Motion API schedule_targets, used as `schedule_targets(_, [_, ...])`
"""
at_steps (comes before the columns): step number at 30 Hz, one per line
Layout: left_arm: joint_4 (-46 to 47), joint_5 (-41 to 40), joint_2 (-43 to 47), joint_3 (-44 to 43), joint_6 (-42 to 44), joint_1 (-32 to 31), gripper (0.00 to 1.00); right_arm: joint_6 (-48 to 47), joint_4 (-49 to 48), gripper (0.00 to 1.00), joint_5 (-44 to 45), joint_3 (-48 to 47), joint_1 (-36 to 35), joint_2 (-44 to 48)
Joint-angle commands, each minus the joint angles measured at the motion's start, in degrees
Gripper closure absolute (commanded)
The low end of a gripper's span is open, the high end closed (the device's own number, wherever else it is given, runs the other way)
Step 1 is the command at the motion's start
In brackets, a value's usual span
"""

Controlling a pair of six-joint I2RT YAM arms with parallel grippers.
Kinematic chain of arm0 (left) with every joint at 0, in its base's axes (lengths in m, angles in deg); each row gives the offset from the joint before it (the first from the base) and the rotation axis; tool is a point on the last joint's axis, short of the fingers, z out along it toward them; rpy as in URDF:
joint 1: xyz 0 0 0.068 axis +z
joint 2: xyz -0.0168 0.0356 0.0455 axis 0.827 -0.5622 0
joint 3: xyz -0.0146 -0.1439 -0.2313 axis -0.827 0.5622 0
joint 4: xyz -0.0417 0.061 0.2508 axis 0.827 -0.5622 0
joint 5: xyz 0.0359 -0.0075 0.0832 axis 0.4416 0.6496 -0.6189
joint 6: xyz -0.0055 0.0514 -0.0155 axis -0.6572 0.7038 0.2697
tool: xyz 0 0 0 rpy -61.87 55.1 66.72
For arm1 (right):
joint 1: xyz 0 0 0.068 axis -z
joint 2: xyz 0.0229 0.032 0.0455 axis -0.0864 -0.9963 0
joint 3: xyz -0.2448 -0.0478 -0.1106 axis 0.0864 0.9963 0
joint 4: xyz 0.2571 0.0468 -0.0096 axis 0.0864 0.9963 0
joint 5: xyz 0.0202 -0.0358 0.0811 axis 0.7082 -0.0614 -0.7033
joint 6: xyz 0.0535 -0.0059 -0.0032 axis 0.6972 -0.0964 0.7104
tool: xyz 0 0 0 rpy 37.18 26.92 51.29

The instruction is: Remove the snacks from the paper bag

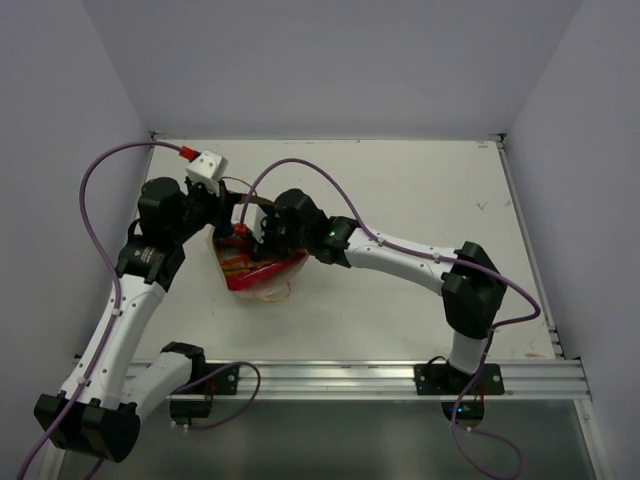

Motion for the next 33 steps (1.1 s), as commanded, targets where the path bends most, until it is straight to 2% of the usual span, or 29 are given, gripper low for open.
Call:
schedule_targets(1, [0.69, -3.27, 0.38, -1.67, -1.64, -0.38, 1.0, -0.13, 2.57, 1.0, -1.85, -1.58, -0.71, 5.98])
schedule_targets(6, [-0.1, -8.81, 0.03, -2.37, -1.64, -0.38, 1.0, 0.57, 4.77, 1.0, -3.0, 0.35, -0.97, 14.43])
schedule_targets(11, [0.42, -10.22, -0.76, -2.73, -1.81, -0.38, 1.0, 1.28, 5.48, 1.0, -1.07, 3.25, -0.97, 24.52])
schedule_targets(19, [1.91, -10.57, -1.46, -4.04, -0.94, -0.38, 1.0, 4.17, 2.93, 1.0, 11.75, 6.86, 1.21, 34.92])
schedule_targets(23, [3.23, -9.61, -1.81, -4.75, 0.11, -0.38, 1.0, 11.0, 2.58, 1.0, 14.32, 6.77, 8.85, 34.4])
schedule_targets(24, [3.5, -8.91, -1.81, -4.83, 0.21, -0.38, 1.0, 12.69, 2.49, 1.0, 14.23, 6.86, 12.78, 33.18])
schedule_targets(28, [5.08, -6.1, -1.64, -4.31, 3.63, -0.38, 1.0, 19.46, 1.71, 1.0, 13.0, 6.77, 21.07, 26.69])
schedule_targets(33, [6.31, -1.88, -1.72, -3.17, 6.97, -0.47, 1.0, 30.62, -4.26, 1.0, 3.63, 8.53, 27.14, 16.31])
